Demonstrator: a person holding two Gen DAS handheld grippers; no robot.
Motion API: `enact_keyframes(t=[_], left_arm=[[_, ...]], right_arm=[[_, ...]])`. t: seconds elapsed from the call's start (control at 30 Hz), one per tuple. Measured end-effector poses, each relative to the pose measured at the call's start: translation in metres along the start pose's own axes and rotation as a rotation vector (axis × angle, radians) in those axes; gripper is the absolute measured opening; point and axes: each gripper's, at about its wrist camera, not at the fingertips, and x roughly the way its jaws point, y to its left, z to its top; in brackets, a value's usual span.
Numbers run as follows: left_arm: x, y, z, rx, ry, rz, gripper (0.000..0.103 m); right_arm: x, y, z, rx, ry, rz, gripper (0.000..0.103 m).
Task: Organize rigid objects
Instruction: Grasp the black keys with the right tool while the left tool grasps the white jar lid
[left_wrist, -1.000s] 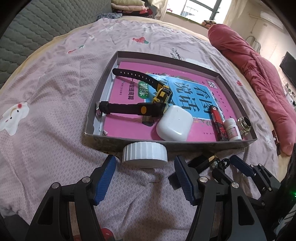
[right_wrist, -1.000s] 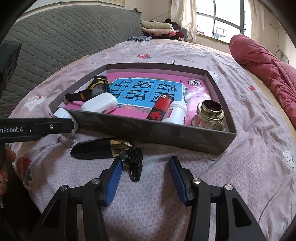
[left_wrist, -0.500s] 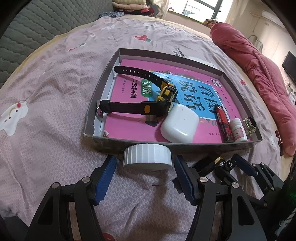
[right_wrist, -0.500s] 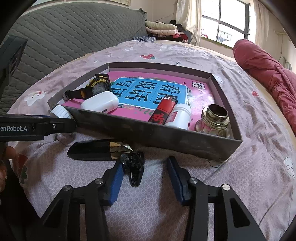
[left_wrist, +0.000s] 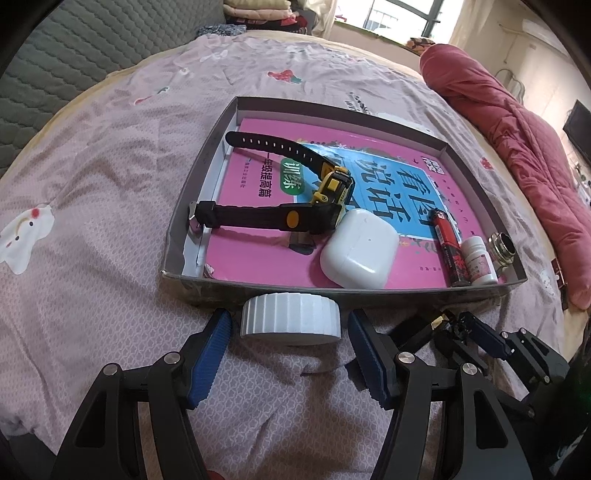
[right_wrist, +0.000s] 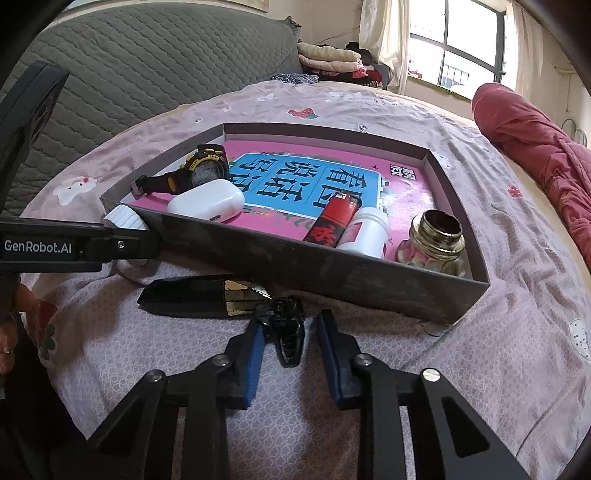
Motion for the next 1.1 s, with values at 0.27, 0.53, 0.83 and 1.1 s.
enact_keyframes(t=[0.27,0.53,0.83,1.1], left_arm=[[-0.001,0.0,0.0,0.002,-0.009,-0.002,0.064],[-0.003,-0.001,0.0,0.017,-0.017,0.003,0.052],[-0.013,-0.006,-0.003,0.052,-0.042,0.002,0.052],[-0.018,-0.006,-0.008,0.07,-0.05,0.013,0.052]], right_arm=[[-0.001,-0.001,-0.001,0.0,-0.001,0.007,0.023],[-0.001,-0.003,0.0,0.011,0.006,0.023,0.022],[-0.005,-0.007,0.0,0.027,-0.001,0.034,0.022],[-0.012,-0.013,0.001,0.05,-0.013,0.041,0.022]])
